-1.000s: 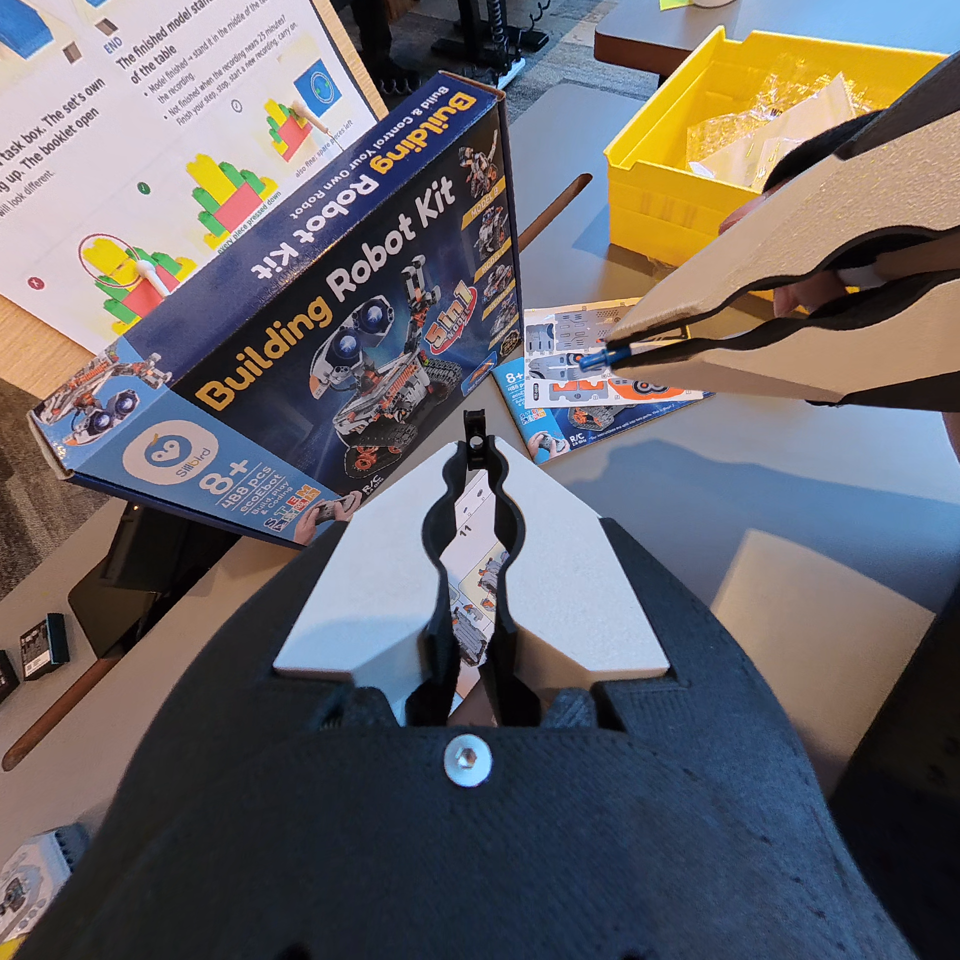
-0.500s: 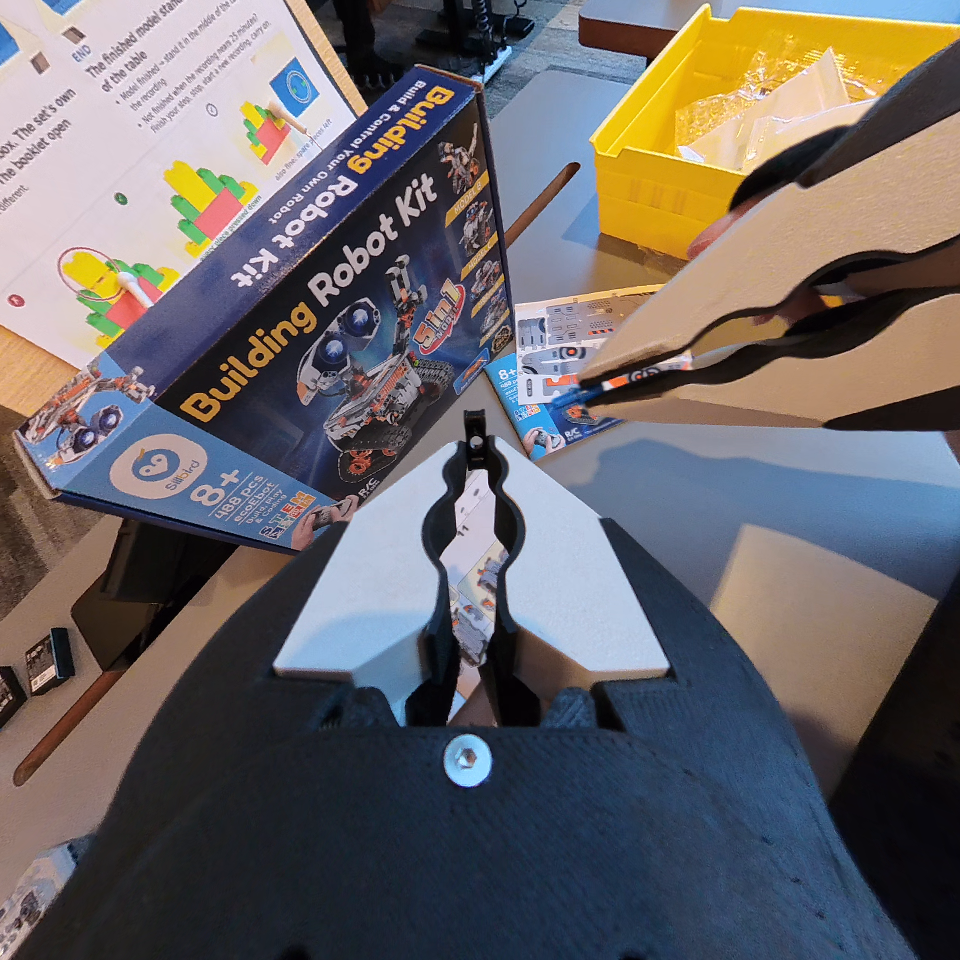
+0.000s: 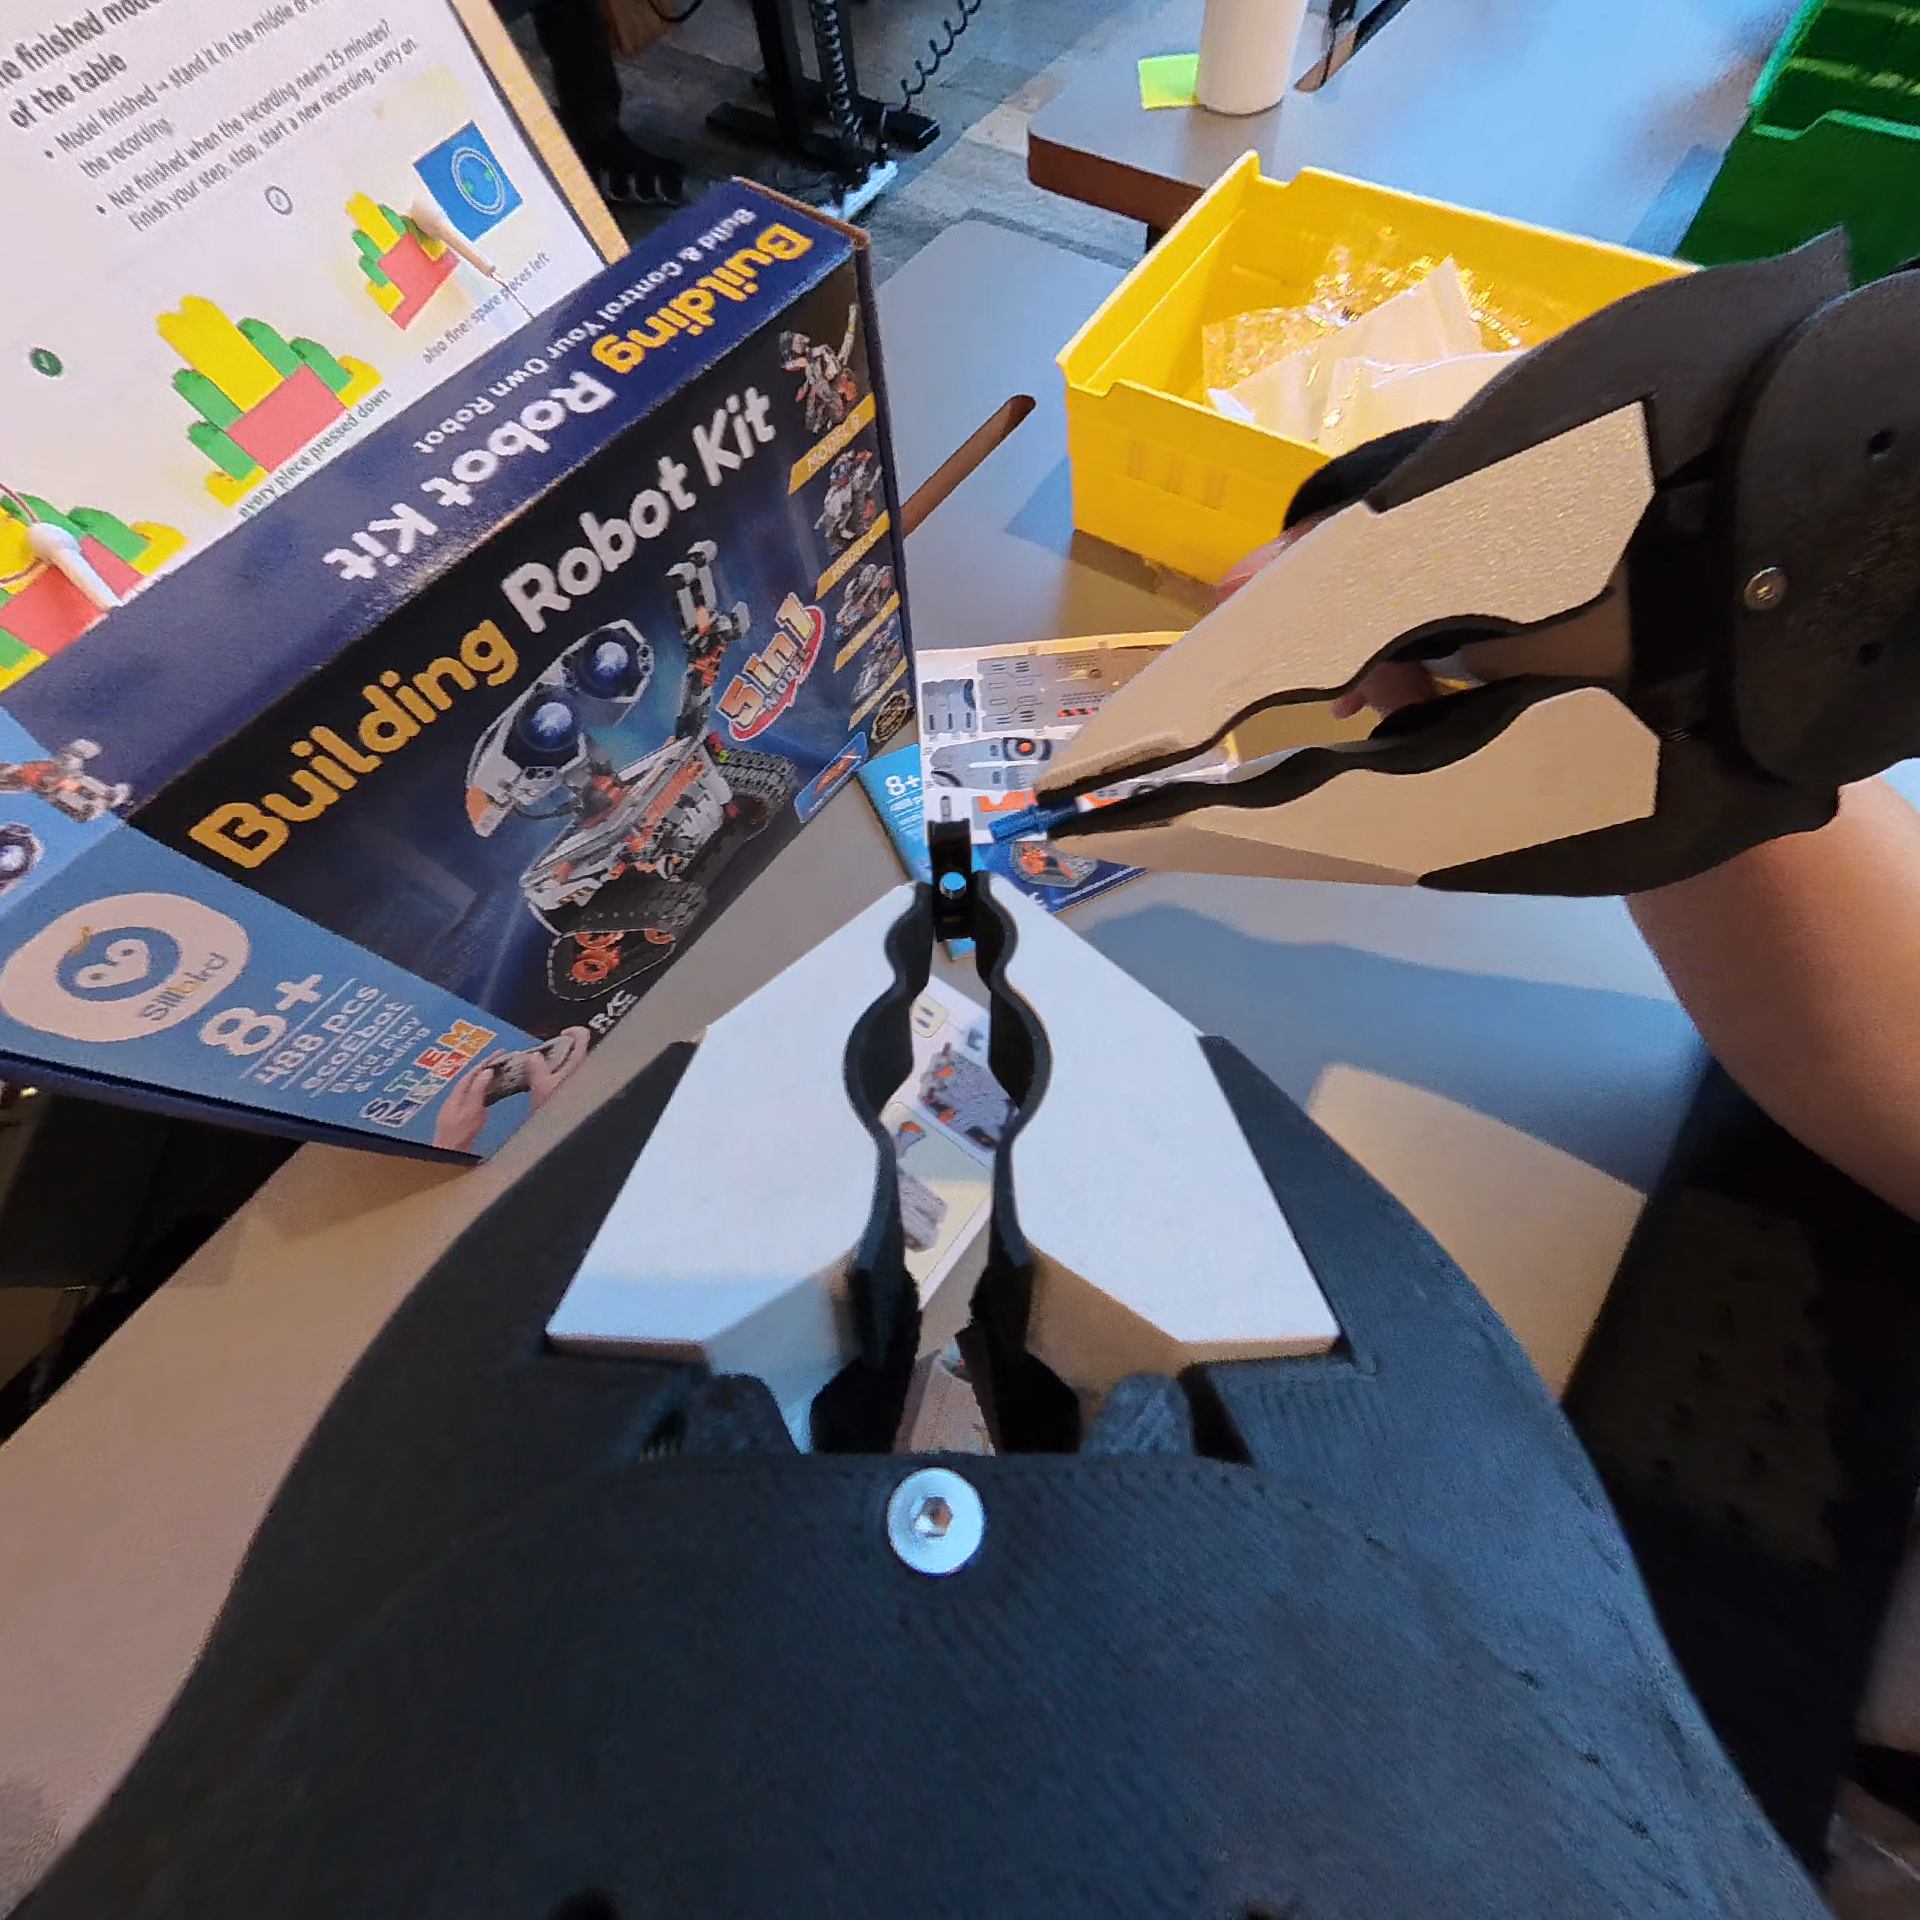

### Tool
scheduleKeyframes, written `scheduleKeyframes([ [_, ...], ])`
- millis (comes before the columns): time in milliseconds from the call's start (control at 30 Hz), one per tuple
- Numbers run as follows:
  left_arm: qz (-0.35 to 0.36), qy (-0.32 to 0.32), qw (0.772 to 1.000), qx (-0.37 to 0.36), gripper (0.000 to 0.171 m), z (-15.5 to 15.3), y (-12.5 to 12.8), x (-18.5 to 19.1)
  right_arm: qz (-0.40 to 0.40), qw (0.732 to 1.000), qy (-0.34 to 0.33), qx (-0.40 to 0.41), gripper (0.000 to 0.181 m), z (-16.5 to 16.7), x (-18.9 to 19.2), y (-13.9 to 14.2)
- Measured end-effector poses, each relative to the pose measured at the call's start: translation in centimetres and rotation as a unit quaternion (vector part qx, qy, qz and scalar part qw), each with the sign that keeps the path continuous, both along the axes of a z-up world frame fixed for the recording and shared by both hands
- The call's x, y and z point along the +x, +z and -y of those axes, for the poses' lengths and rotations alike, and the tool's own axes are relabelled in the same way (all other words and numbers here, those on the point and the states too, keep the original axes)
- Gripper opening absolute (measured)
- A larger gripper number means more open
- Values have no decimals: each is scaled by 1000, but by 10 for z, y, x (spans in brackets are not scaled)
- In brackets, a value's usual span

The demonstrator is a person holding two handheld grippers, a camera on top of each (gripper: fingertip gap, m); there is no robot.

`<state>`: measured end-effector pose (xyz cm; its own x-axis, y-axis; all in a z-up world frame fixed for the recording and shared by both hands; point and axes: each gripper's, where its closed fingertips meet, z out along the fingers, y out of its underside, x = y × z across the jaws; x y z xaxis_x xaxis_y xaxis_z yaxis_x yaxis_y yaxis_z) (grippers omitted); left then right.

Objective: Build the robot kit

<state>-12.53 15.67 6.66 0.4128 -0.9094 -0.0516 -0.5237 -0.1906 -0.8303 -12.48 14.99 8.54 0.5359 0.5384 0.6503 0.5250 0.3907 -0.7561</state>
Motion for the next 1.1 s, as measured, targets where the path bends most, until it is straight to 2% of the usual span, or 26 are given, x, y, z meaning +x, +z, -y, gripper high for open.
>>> scheduleKeyframes([
  [367, 20, -9, 1000, -12, 5, 4, 5, 0, -8, 1000, 0, -5, 3, 0, 1, 1],
  [533, 10, 14, 1000, 18, 5, -2, 7, -1, -44, 998, -13, -30, 4, -6, 0, 1],
  [800, 20, 48, 999, 15, 5, -11, 8, -3, -76, 995, -51, -28, 4, -15, -1, 3],
  [967, 8, 60, 998, 21, 5, -13, 5, -4, -58, 996, -70, -15, 4, -18, -1, -1],
  [1100, -9, 53, 998, 30, 5, -12, 3, -6, -51, 997, -59, -18, 4, -17, -3, -3],
])
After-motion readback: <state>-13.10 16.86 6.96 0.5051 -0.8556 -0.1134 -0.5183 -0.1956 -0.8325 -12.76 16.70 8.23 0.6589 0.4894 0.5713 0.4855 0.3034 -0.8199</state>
